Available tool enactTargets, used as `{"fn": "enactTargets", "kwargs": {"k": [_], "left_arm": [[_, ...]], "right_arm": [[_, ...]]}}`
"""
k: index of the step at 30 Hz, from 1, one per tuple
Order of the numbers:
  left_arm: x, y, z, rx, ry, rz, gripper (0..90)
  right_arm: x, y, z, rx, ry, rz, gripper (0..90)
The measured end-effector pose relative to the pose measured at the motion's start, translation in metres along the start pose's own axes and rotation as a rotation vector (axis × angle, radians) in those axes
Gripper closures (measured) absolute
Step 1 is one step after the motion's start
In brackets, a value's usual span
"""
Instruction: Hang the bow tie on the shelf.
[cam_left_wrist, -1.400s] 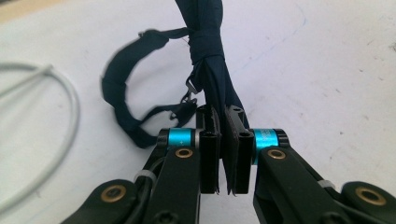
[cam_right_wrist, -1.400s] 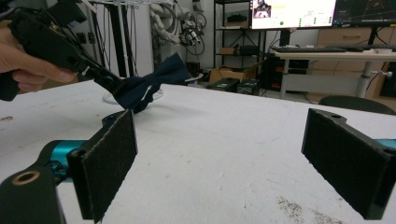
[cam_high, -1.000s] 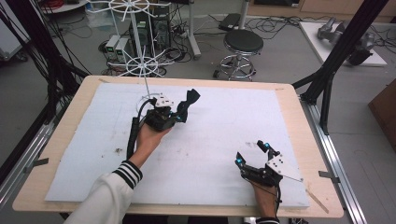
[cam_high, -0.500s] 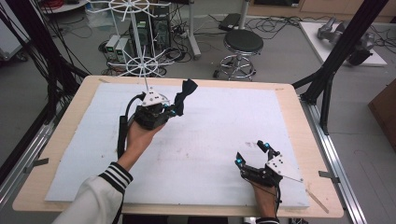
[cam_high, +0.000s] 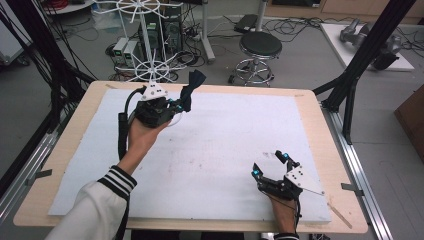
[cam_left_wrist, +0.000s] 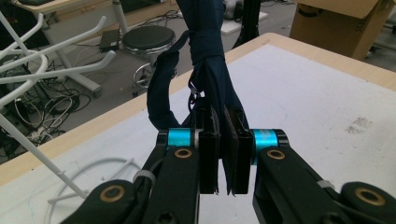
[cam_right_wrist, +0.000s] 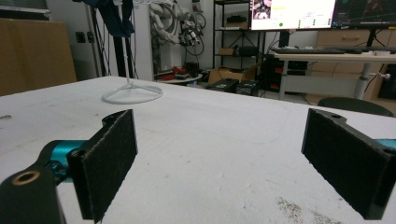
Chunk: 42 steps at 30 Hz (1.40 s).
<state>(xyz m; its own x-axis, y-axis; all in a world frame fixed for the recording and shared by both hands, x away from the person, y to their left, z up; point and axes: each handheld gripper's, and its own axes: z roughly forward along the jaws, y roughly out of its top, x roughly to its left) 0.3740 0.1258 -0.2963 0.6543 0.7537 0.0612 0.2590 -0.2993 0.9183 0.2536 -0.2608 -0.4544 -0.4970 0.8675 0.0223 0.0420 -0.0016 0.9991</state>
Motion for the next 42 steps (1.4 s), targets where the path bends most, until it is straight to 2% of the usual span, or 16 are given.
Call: {"fn": "enactTargets", "kwargs": {"k": [19,42], "left_arm": [[0.014,0.022,0.003,-0.007,0.043,-0.020,85.0],[0.027,0.026,-0.008,-0.012,0.068,-0.040,85.0]], "right_arm": [[0.000,0.000,0.000,0.000,0.002,0.004,9.5],[0.000,0.000,0.000,-0.003,0.001,0.001,9.5]]}}
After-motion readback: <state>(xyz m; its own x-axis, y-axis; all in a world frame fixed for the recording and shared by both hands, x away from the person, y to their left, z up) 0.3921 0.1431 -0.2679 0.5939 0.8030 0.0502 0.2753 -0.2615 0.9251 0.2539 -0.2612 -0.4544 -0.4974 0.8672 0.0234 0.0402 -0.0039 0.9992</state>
